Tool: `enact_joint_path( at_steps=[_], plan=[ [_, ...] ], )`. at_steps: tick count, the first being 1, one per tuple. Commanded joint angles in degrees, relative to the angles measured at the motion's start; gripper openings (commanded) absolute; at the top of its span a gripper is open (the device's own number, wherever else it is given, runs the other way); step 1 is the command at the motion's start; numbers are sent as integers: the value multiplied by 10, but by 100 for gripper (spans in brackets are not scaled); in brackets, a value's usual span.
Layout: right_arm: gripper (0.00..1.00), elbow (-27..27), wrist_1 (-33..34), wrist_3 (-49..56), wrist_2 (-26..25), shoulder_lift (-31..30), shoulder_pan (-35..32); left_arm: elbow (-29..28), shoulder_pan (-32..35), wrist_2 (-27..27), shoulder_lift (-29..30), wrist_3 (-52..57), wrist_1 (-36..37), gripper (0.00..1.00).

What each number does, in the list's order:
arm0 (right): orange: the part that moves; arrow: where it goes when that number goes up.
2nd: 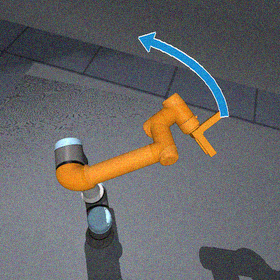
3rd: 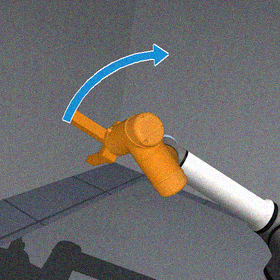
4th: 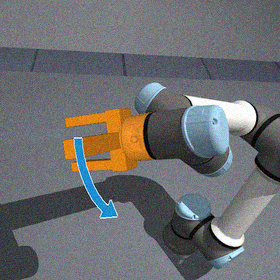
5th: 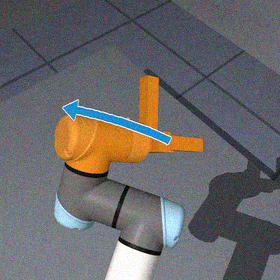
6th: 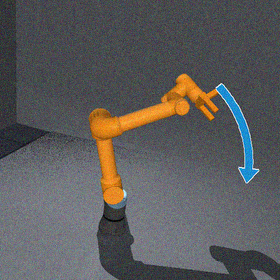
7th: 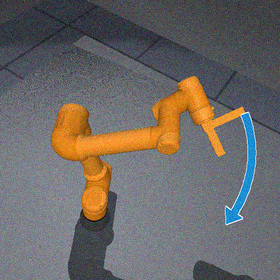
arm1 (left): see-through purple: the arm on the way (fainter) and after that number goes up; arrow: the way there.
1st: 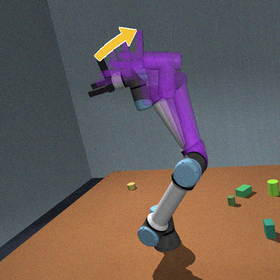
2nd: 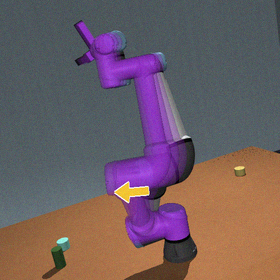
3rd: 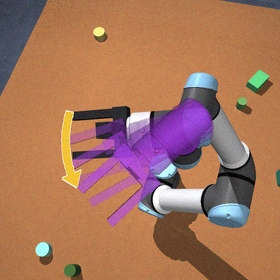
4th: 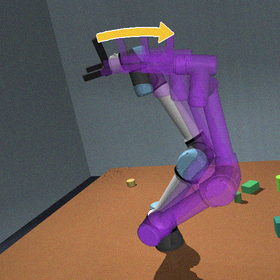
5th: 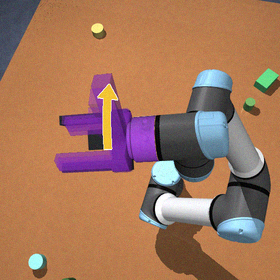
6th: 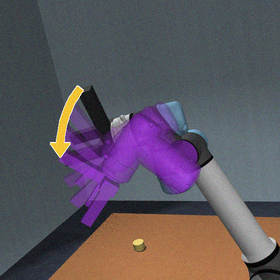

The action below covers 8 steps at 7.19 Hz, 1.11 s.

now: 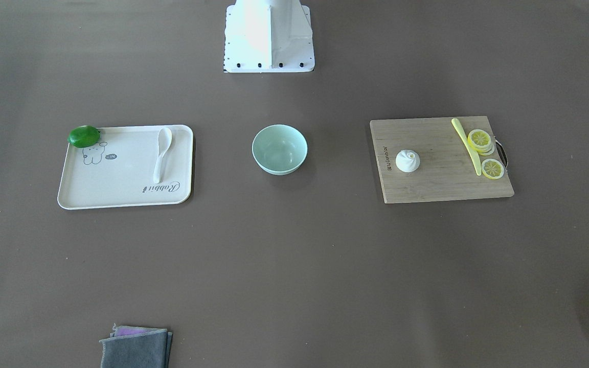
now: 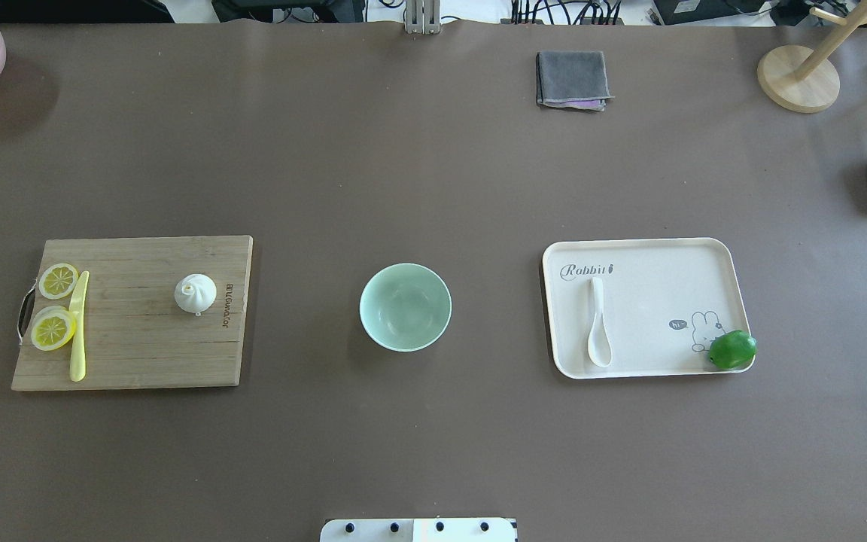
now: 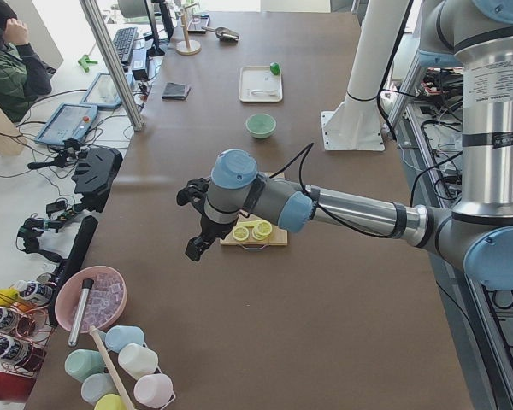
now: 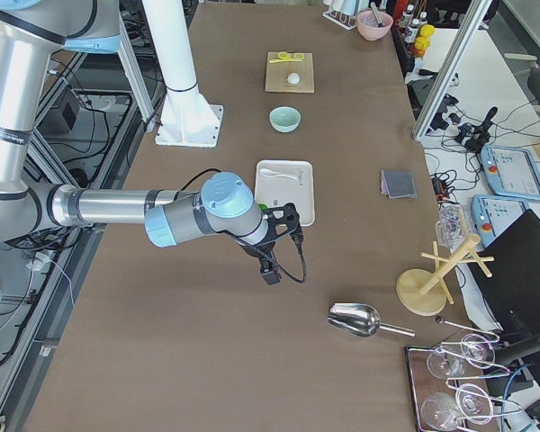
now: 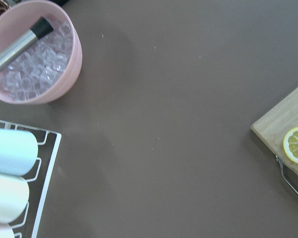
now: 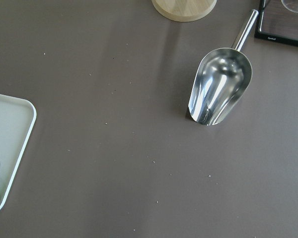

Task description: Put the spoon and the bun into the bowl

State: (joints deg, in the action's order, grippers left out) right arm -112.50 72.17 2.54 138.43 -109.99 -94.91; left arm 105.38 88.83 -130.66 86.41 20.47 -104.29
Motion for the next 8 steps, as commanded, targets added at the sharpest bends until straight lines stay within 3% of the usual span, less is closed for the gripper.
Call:
enact_joint_path(
  at_steps=[1,2,4,7,8],
  plan=[
    [100,-3,-25,-4,5,4,-10,0,-1,0,18,-11,-6,99],
    [100,-3,-42,-6,9,4,-10,-1,-1,0,17,-36,-33,99],
    [100,-4,-39,-79,11,23,3,-1,-42,0,16,-189,-114,99],
    [100,-17,-41,-259,0,66,106,2,-147,0,31,-405,-160,99],
    [100,-24,-47,-308,-31,73,145,2,-178,0,31,-468,-191,99]
  ],
)
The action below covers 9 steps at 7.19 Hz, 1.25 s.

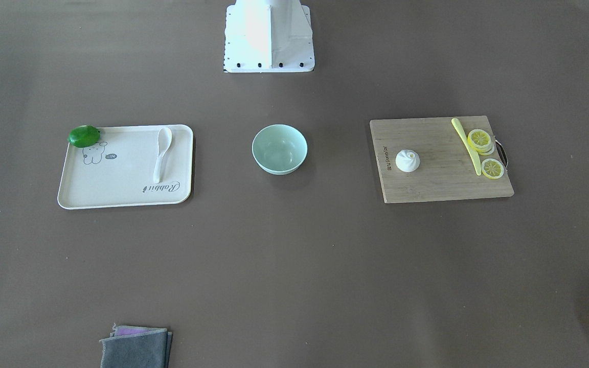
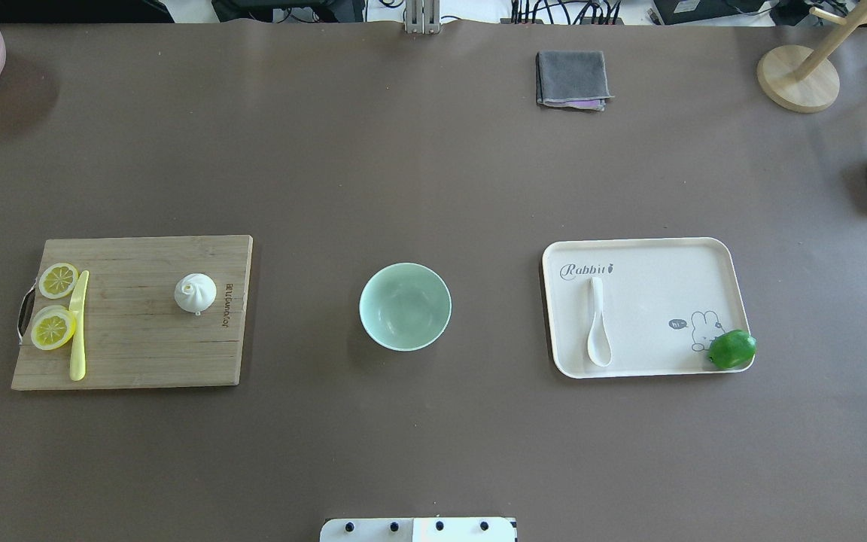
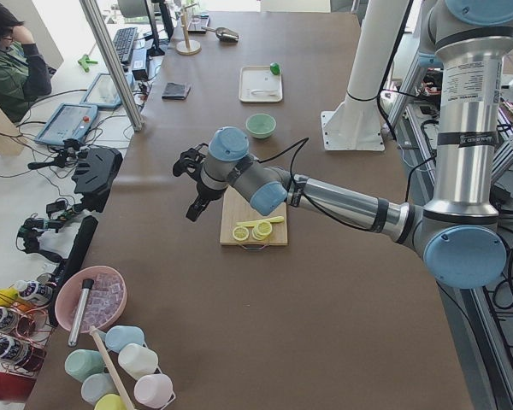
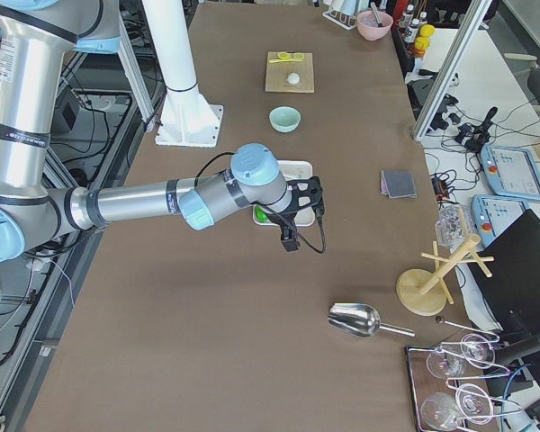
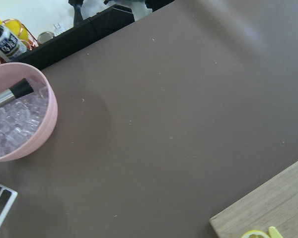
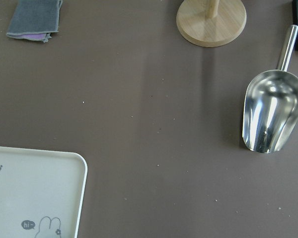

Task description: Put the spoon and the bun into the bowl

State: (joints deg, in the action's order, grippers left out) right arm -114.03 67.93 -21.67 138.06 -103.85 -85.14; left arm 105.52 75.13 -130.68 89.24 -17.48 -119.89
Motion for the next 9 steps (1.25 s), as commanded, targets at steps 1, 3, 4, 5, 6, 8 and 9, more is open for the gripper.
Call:
enact_joint_path(
  at_steps=[1,3,4,5,6,8,9],
  plan=[
    [100,-8,-35,-129,-67,15,94,-1,-65,3,8,-129,-51,99],
    [100,-10,-68,-268,-146,42,200,-1,-109,9,24,-203,-68,99],
    [100,-9,-68,-329,-201,58,258,-1,-118,10,31,-207,-68,99],
    [99,-9,-68,-383,-259,72,315,-1,-138,23,32,-209,-68,99],
    [98,-9,-66,-427,-282,86,350,1,-165,57,32,-228,-68,99],
    [96,-7,-53,-515,-374,116,447,1,-227,124,51,-268,-71,99],
    [95,-6,-9,-526,-401,145,475,-1,-233,127,52,-270,-71,99]
  ],
)
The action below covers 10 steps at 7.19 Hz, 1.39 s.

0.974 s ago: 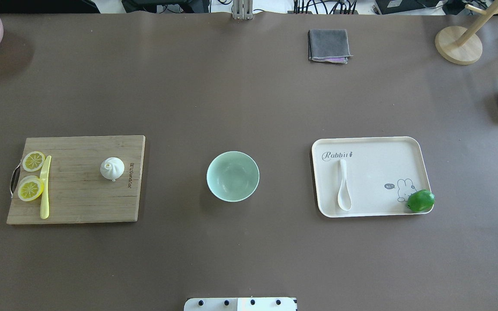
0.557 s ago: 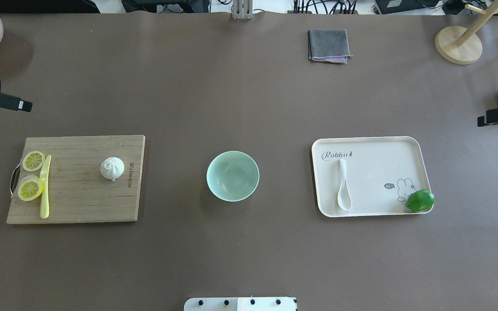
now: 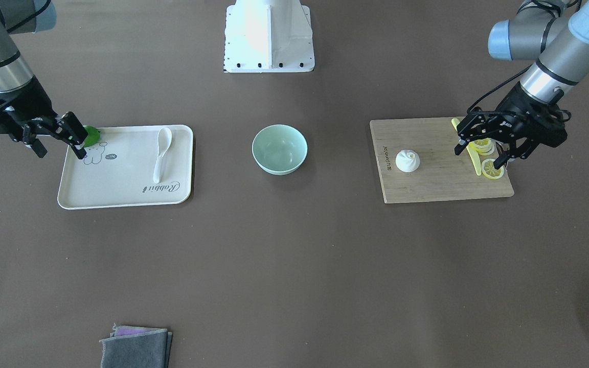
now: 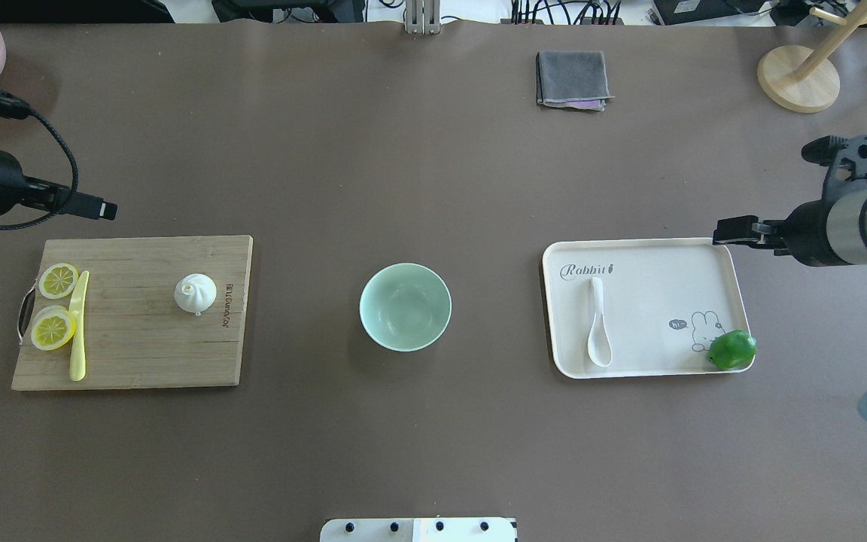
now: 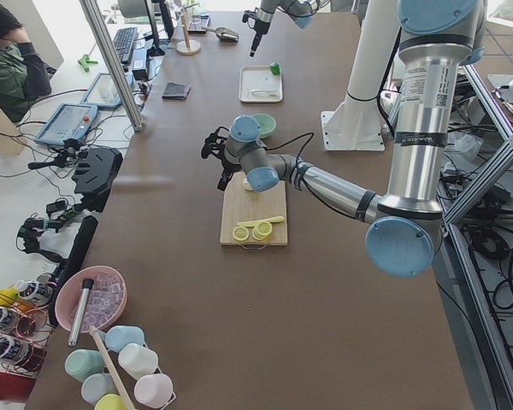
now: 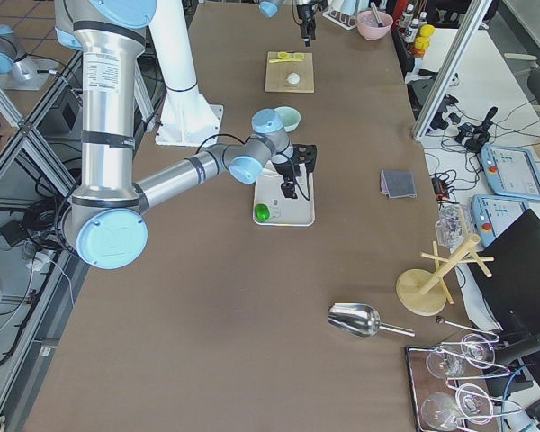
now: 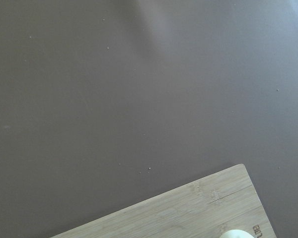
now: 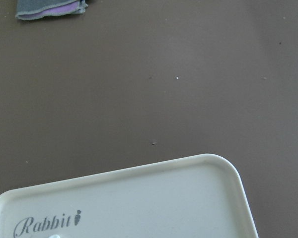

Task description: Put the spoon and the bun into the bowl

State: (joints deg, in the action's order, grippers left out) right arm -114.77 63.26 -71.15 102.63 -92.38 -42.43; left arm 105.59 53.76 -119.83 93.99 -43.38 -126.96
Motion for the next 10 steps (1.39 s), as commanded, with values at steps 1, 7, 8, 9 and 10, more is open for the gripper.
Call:
enact_joint_path(
  at_steps=[1,7,8,9,10],
  plan=[
    [90,2,94,-59,-83,67,86,-1,-19,19,5,-10,0,99],
    [55,58,135,-74,-136,130,169,0,-19,19,4,-7,-1,99],
    [51,60,136,-66,-143,131,171,-1,-18,19,4,-7,-1,99],
    [49,61,136,-58,-147,135,171,-1,-19,19,4,-7,-1,99],
    [45,63,136,-50,-147,135,172,-1,-18,19,3,-7,-1,99]
  ],
)
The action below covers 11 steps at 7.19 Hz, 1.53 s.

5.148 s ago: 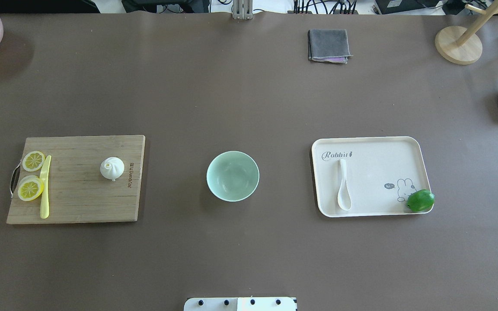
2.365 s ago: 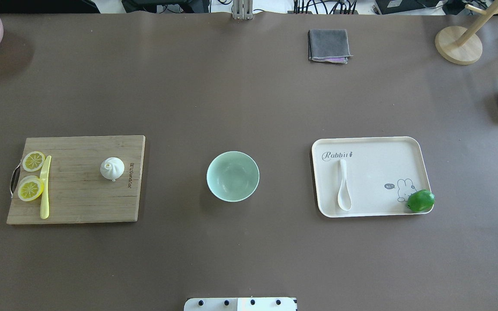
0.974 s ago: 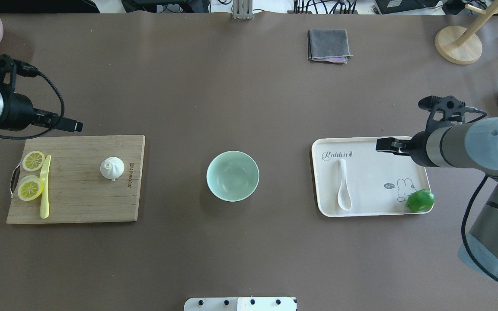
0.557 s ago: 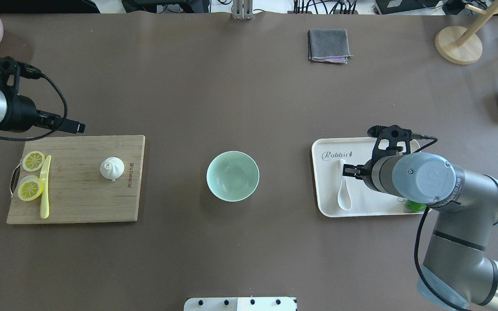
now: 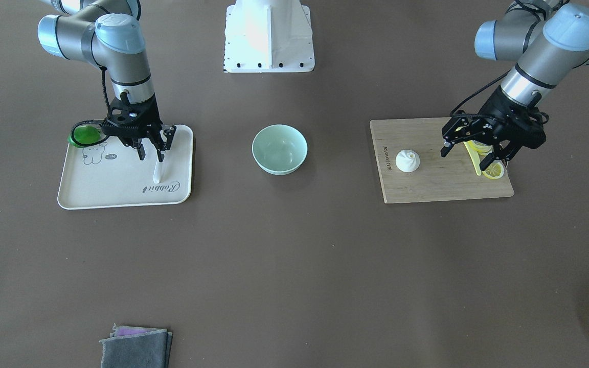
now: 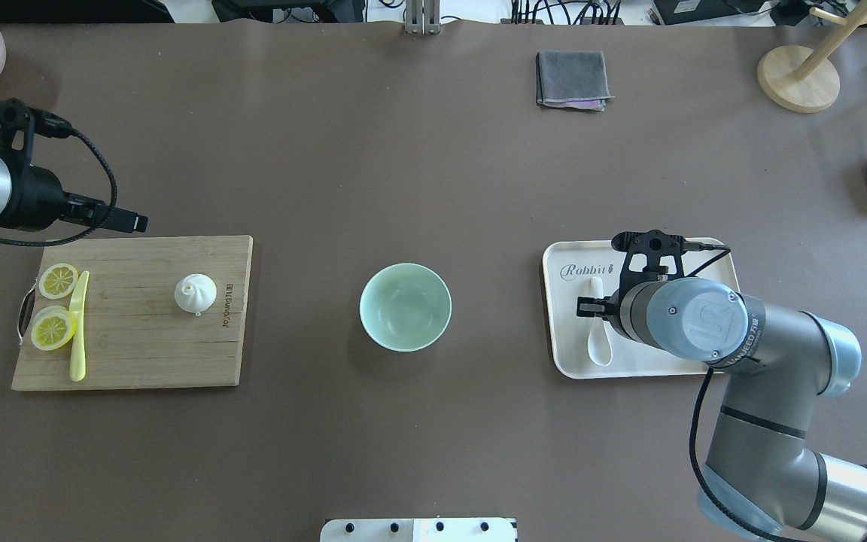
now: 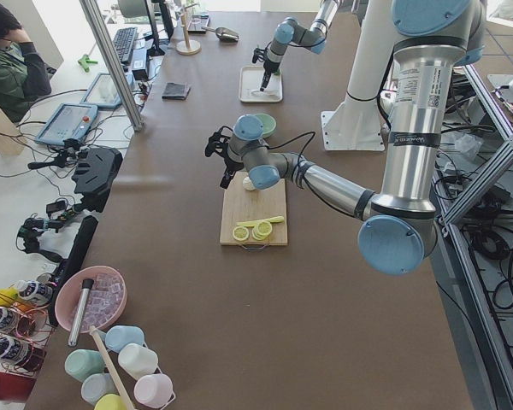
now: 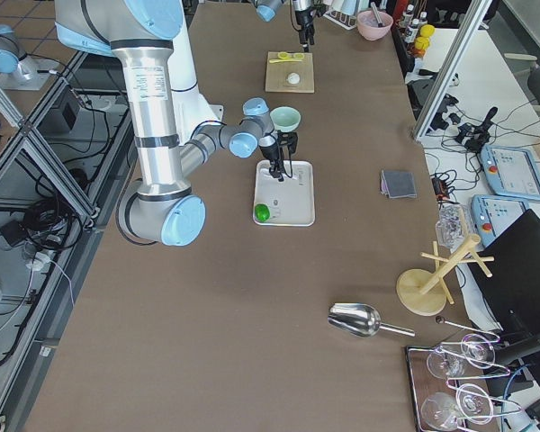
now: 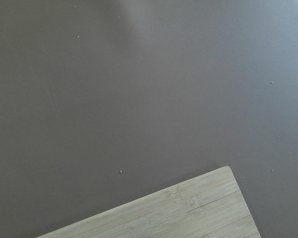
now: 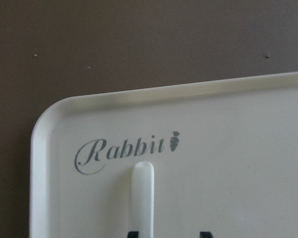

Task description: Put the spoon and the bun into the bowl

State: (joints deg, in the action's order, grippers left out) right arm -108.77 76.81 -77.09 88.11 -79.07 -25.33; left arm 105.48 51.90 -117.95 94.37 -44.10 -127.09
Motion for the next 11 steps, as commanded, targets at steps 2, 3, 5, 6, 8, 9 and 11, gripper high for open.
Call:
enact_joint_path(
  at_steps=[2,3,5,6,8,9,11],
  plan=[
    [42,4,0,10,-2,8,1,-1,0,0,0,1,0,99],
    [42,5,1,10,-2,16,1,-1,0,0,0,1,0,99],
    [42,7,1,11,-2,17,1,-1,0,0,0,0,0,99],
    [42,11,1,13,-2,17,0,-2,0,0,0,0,0,99],
    [42,21,0,28,-2,17,0,-2,0,0,0,0,0,99],
    [42,22,0,28,-2,17,0,-2,0,0,0,0,0,99],
    [13,22,0,27,-2,17,0,-4,0,0,1,1,0,99]
  ],
)
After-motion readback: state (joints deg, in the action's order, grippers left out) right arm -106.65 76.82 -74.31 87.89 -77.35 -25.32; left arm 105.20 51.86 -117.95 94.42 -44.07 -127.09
